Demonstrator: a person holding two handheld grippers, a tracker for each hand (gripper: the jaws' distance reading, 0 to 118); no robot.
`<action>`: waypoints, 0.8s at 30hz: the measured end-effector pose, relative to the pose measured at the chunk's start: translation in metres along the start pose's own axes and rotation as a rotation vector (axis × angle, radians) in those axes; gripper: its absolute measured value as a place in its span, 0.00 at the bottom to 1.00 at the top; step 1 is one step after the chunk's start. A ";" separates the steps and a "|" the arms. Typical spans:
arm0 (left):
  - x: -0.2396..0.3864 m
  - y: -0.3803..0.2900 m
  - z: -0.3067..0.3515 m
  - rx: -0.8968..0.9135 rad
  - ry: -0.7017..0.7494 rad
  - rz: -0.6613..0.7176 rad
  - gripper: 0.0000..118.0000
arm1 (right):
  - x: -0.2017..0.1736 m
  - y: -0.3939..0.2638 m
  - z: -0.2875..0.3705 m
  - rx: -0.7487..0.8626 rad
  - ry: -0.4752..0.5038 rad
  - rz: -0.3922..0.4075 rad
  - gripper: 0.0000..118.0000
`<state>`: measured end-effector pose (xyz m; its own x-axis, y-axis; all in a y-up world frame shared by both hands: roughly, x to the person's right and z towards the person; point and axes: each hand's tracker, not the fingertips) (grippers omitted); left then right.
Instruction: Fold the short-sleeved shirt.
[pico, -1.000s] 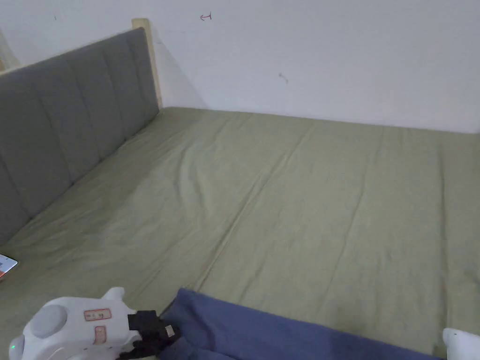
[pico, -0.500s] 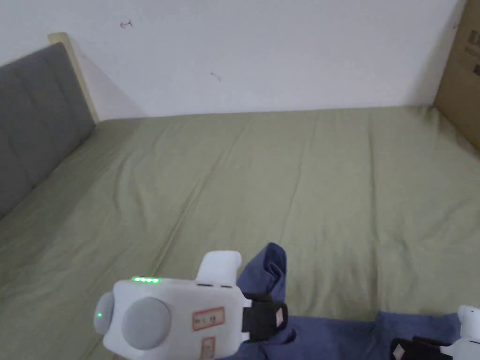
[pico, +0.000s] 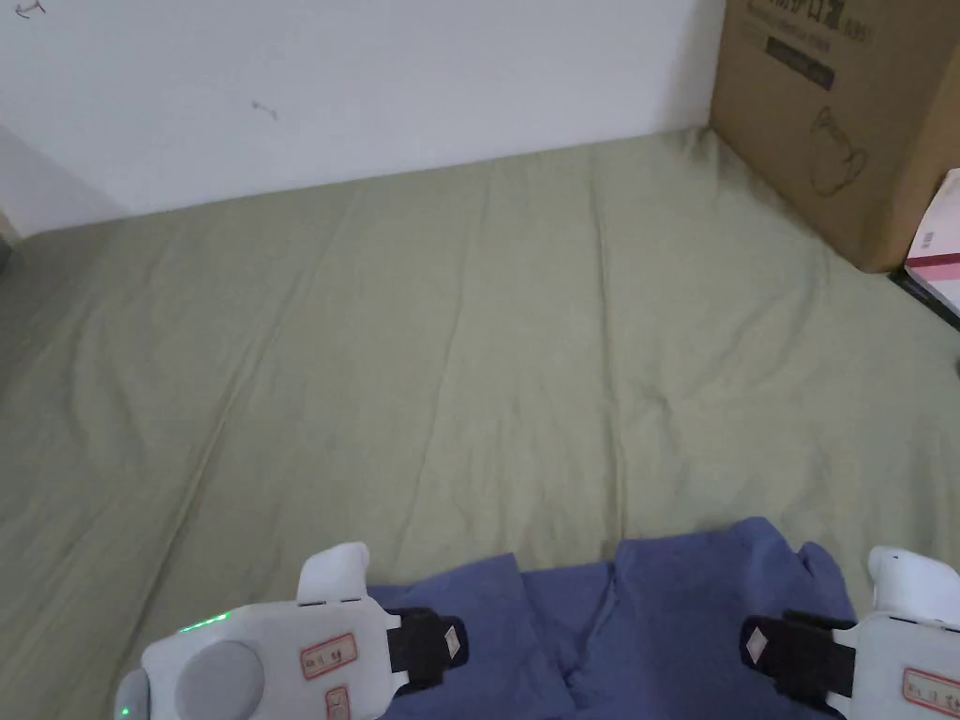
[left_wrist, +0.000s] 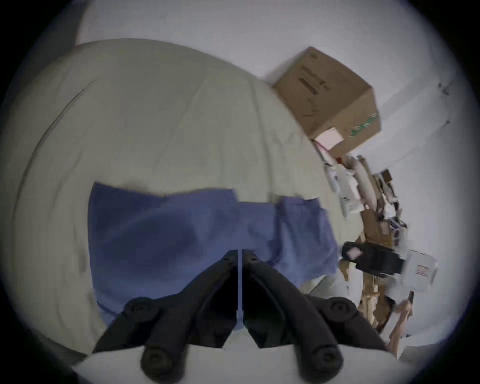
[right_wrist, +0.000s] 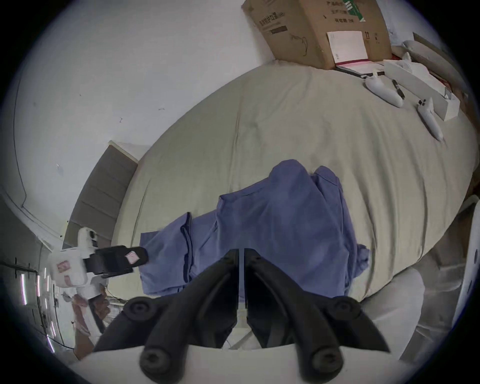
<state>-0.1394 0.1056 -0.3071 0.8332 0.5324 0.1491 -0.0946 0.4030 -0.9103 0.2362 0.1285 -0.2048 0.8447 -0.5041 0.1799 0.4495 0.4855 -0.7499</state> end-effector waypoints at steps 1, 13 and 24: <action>-0.003 -0.003 -0.006 -0.033 -0.011 0.022 0.02 | -0.002 0.000 -0.002 -0.003 0.001 0.005 0.04; 0.061 -0.052 -0.073 -0.231 -0.232 0.025 0.02 | -0.020 -0.007 -0.007 -0.031 -0.001 0.058 0.04; -0.041 -0.012 0.045 0.088 -0.143 0.099 0.03 | -0.042 -0.006 -0.006 -0.041 -0.002 0.101 0.04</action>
<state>-0.1973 0.1120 -0.2846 0.7319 0.6708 0.1199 -0.2248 0.4038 -0.8868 0.1957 0.1423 -0.2114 0.8858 -0.4524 0.1030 0.3493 0.5041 -0.7898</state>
